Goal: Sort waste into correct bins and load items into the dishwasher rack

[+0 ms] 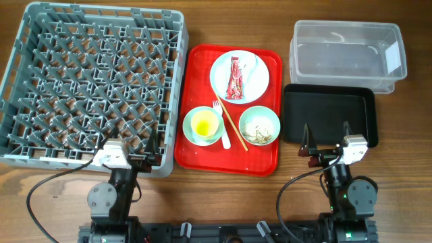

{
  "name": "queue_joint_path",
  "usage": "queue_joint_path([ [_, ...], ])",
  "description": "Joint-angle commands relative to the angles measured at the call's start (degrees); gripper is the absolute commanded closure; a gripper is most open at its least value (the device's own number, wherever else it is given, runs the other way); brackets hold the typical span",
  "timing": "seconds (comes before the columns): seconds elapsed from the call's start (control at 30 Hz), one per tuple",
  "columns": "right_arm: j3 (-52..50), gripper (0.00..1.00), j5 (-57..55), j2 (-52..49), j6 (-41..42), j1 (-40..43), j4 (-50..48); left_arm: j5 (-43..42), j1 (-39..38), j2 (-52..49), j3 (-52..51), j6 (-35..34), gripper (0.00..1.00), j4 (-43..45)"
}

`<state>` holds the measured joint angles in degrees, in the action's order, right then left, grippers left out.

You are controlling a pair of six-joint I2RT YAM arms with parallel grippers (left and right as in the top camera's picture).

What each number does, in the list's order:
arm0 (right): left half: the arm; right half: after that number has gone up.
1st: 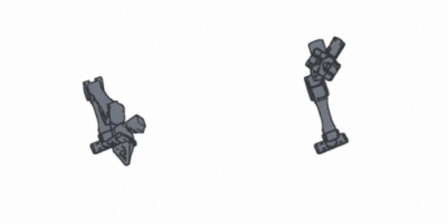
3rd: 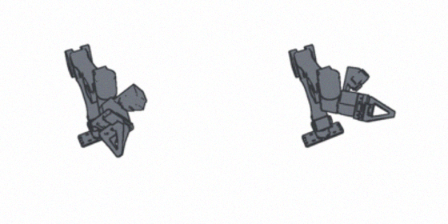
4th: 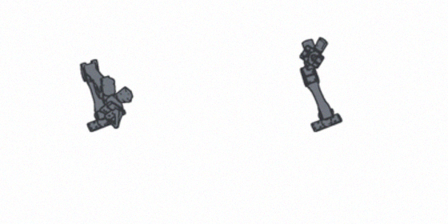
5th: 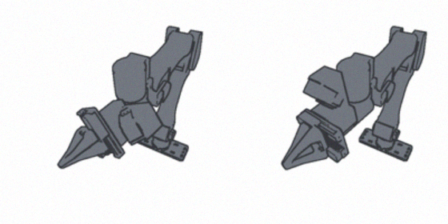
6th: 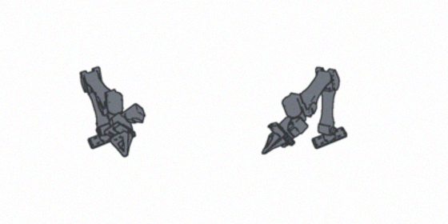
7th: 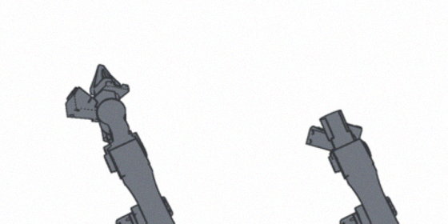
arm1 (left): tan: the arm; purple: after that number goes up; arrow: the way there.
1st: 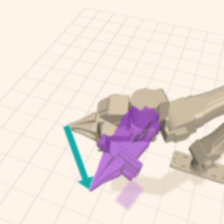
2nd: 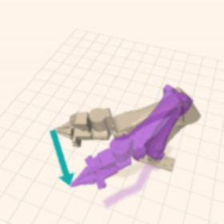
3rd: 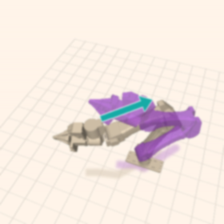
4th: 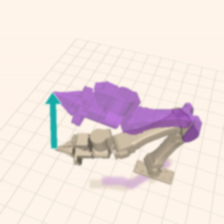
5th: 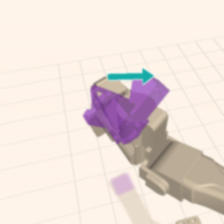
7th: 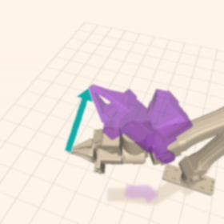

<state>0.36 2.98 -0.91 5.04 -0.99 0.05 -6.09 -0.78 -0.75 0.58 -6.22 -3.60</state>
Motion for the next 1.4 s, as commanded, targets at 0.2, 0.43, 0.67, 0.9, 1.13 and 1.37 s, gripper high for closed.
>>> queue_joint_path([
  [0.2, -0.07, 0.0, 0.87, 0.11, -0.52, -0.07, -0.17, -0.92, 0.26, 0.37, -0.26, 1.09, 0.0, -0.11],
  [0.43, -0.04, 0.0, 0.63, 0.11, -0.52, -0.07, -0.15, -0.37, 0.26, 0.37, -0.26, 1.11, 0.0, -0.15],
  [0.67, 0.48, 0.0, 0.46, -0.02, -0.57, -0.07, 0.96, 0.85, 0.26, 0.37, -0.24, -0.31, 0.0, -0.26],
  [0.9, 5.6, 0.0, 0.44, -5.29, -0.59, -0.07, 7.37, 0.85, 0.28, -1.18, 2.64, -3.32, 0.0, -0.96],
  [1.13, 16.28, 0.0, 2.23, -21.73, -0.37, -0.07, 8.96, 1.05, 0.31, -13.84, 14.08, -3.43, 0.0, -9.92],
  [1.37, 33.9, 0.0, 7.37, -40.68, -0.39, -0.07, 19.37, 0.98, 0.31, -31.01, 28.65, -3.69, 0.0, -22.82],
])
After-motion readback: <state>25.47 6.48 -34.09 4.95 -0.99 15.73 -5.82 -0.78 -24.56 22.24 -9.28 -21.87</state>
